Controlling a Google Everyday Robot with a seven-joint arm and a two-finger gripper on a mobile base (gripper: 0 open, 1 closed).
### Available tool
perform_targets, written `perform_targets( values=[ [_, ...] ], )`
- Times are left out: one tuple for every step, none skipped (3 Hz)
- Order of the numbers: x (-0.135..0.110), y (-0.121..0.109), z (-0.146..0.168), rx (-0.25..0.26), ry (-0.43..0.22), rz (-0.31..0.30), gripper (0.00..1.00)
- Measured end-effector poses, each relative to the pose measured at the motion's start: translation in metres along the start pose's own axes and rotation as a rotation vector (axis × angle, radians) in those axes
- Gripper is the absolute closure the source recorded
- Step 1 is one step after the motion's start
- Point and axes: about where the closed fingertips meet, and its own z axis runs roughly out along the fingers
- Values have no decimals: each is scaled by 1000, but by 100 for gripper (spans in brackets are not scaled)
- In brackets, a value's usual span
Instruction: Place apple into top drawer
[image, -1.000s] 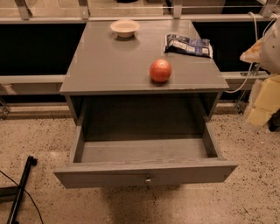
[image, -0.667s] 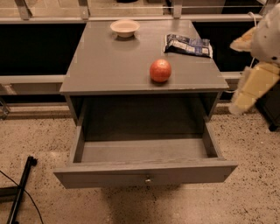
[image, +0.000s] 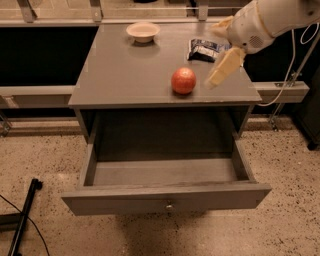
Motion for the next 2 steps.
perform_targets(
  values=[
    [-3,-24,47,-19,-69,25,0],
    [13,-40,85,-15,-73,97,0]
  ],
)
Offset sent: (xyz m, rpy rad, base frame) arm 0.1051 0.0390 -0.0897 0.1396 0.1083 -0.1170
